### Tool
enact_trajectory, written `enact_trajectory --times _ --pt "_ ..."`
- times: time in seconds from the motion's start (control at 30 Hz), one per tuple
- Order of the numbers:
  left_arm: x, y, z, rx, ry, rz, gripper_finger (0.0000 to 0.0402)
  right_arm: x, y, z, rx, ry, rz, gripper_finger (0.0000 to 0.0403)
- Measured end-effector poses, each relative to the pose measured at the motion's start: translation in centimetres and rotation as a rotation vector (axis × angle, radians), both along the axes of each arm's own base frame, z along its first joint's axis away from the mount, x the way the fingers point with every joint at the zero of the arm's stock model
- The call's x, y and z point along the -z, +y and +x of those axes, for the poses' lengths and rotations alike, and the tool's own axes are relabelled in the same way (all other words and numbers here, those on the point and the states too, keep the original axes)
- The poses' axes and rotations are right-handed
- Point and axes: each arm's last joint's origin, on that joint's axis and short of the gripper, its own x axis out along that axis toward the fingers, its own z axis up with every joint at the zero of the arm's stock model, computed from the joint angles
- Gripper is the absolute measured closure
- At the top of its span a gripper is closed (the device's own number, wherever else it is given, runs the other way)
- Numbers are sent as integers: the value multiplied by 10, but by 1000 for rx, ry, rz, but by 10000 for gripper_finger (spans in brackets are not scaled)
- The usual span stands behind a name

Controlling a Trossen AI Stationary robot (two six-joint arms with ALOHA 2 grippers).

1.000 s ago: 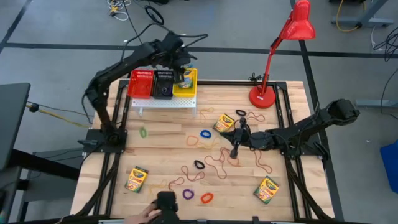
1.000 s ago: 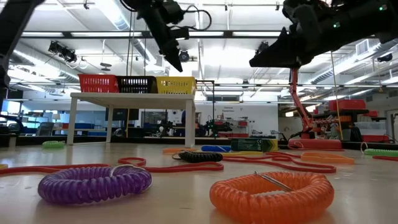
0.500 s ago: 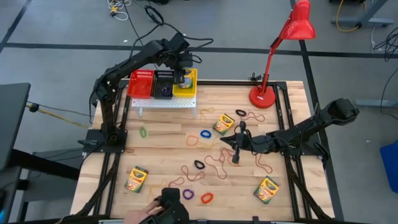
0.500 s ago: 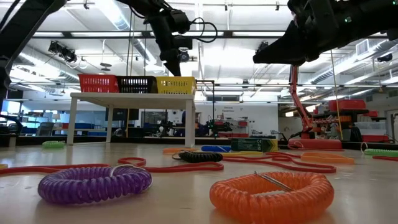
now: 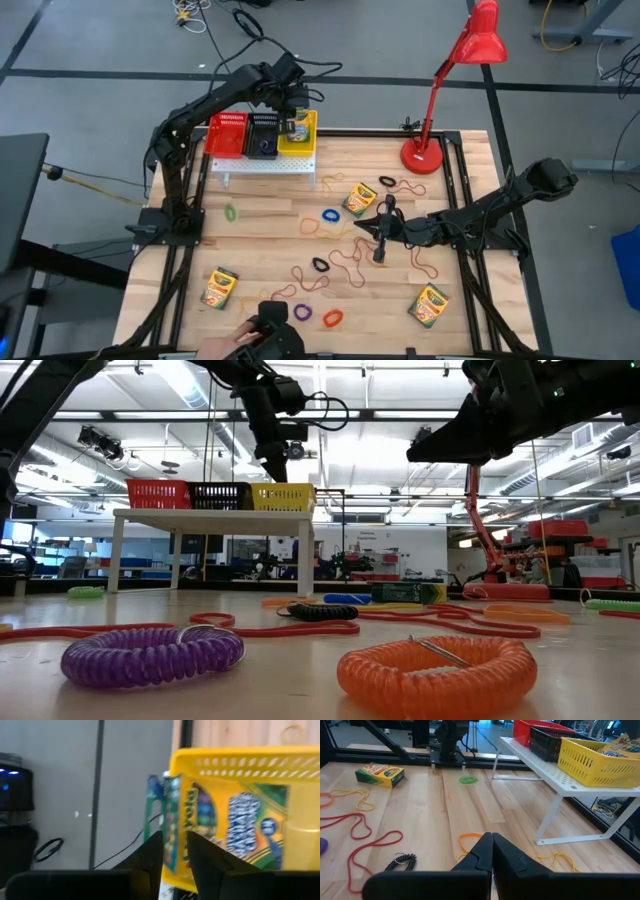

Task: Pick & Place Office Desk Supplies
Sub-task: Adjust the crayon box in the yellow bin

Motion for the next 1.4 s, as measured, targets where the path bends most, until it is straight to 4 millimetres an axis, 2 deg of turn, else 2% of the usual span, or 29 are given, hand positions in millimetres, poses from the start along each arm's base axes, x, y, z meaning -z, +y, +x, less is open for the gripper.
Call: enact_trajectory --times 0.17,0.27,0.5,1.23,1.4 --pt "1 1 1 13 -7 -11 274 0 0 0 0 0 0 396" --pt "2 2 0 17 -1 -5 272 0 0 0 0 0 0 396" --pt "2 4 -2 4 16 -2 286 -1 0 0 -1 -14 3 396" --pt "6 5 -3 29 11 -36 288 -3 0 1 -2 -31 9 396" --pt "6 7 -5 27 13 -35 310 -3 0 1 -2 -36 11 396"
